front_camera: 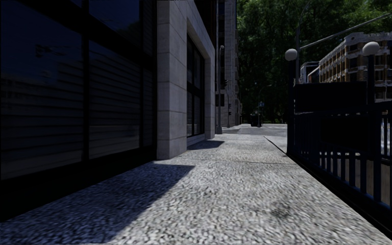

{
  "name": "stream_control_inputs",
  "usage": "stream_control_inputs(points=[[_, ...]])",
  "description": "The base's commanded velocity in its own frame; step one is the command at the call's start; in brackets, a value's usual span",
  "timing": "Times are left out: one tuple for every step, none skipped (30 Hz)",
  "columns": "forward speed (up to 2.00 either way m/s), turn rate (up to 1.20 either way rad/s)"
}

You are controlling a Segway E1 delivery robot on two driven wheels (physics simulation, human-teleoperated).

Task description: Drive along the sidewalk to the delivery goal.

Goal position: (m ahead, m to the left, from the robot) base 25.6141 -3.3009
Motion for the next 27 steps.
stream_control_inputs(points=[[2.0, -0.48], [2.0, -0.48], [2.0, -0.48], [2.0, -0.48], [2.0, -0.48], [2.0, -0.48], [2.0, -0.48], [2.0, -0.48], [2.0, -0.48], [2.0, -0.35], [2.0, -0.35], [2.0, -0.09], [2.0, 0.0], [2.0, 0.0], [2.0, 0.0], [2.0, 0.0], [2.0, 0.0], [2.0, 0.0], [2.0, 0.0], [2.0, 0.0], [2.0, 0.0], [2.0, 0.0], [2.0, 0.0], [2.0, 0.0], [2.0, 0.0], [2.0, 0.0], [2.0, 0.0]])
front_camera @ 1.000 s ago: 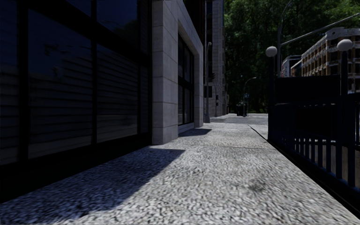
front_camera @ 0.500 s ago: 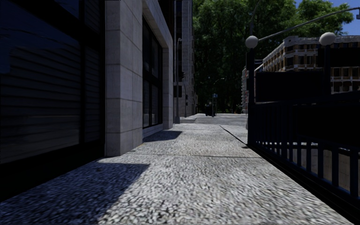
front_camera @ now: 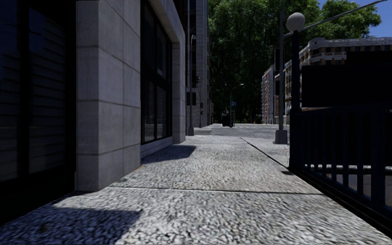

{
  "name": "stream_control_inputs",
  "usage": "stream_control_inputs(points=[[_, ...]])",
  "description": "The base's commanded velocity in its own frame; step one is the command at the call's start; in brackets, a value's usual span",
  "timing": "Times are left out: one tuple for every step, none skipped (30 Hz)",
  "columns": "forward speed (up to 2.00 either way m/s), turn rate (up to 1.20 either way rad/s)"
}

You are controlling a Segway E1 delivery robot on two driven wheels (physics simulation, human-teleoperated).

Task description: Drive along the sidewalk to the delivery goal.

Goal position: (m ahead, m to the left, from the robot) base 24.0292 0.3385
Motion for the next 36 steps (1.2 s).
stream_control_inputs(points=[[2.0, 0.0], [2.0, 0.0], [2.0, 0.0], [2.0, 0.0], [2.0, 0.0], [2.0, -0.08], [2.0, -0.26], [2.0, -0.26], [2.0, -0.37], [2.0, -0.4], [2.0, -0.41], [2.0, -0.36], [2.0, -0.36], [2.0, -0.34], [2.0, -0.34], [2.0, -0.34], [2.0, -0.34], [2.0, -0.34], [2.0, -0.34], [2.0, -0.33], [2.0, -0.25], [2.0, -0.25], [2.0, -0.07], [2.0, 0.0], [2.0, 0.0], [2.0, 0.0], [2.0, 0.0], [2.0, 0.0], [2.0, 0.0], [2.0, 0.0], [2.0, 0.0], [2.0, 0.0], [2.0, 0.0], [2.0, 0.0], [2.0, 0.0], [2.0, 0.0]])
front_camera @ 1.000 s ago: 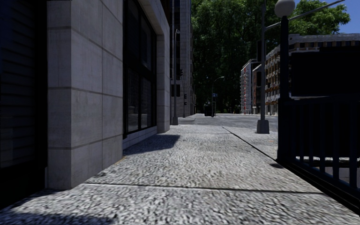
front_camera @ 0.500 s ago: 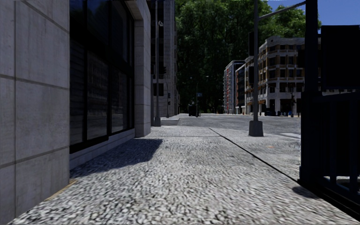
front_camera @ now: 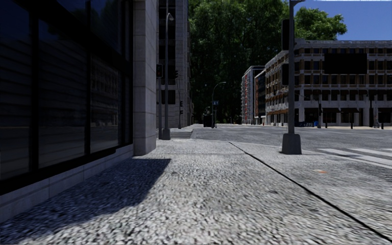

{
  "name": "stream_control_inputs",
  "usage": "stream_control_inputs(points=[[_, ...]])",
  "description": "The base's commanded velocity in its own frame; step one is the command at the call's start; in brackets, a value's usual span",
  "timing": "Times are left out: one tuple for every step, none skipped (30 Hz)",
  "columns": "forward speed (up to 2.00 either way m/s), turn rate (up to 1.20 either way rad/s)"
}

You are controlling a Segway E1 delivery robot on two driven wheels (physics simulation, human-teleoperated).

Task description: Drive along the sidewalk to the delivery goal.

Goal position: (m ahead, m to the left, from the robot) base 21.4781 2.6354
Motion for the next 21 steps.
stream_control_inputs(points=[[2.0, 0.0], [2.0, 0.0], [2.0, 0.0], [2.0, 0.0], [2.0, 0.0], [2.0, -0.06], [2.0, -0.06], [1.98, -0.18], [1.93, -0.24], [1.9, -0.29], [1.9, -0.29], [1.83, -0.38], [1.79, -0.48], [1.76, -0.5], [1.76, -0.5], [1.76, -0.51], [1.76, -0.08], [1.76, 0.0], [1.76, 0.0], [1.76, 0.0], [1.76, 0.0]])
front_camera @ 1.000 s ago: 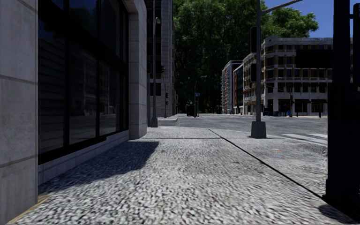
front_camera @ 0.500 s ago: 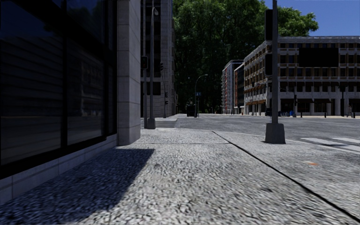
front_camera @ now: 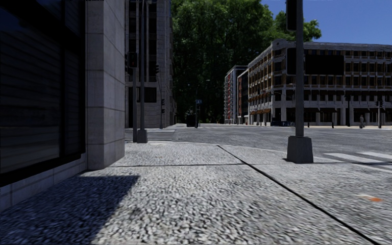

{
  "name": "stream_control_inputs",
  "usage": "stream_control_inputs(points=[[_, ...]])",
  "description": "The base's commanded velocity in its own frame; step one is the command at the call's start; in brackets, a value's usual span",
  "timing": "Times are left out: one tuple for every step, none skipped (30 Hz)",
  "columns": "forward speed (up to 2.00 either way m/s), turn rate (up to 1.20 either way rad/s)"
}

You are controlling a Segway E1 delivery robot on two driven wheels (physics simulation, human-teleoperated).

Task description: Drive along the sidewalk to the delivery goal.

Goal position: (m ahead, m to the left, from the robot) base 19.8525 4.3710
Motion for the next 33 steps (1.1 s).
stream_control_inputs(points=[[1.76, 0.0], [1.76, 0.0], [1.76, 0.0], [1.76, 0.0], [1.76, 0.0], [1.76, 0.0], [1.76, 0.0], [1.76, 0.0], [1.76, 0.0], [1.76, 0.0], [1.76, 0.0], [1.76, 0.0], [1.76, 0.0], [1.76, 0.0], [1.76, 0.0], [1.76, 0.0], [1.76, 0.0], [1.76, 0.0], [1.76, 0.0], [1.76, 0.0], [1.76, 0.0], [1.76, 0.0], [1.76, 0.0], [1.76, 0.0], [1.76, 0.0], [1.76, 0.0], [1.76, 0.0], [1.76, 0.0], [1.76, 0.0], [1.76, 0.0], [1.76, 0.0], [1.76, 0.0], [1.75, 0.03]])
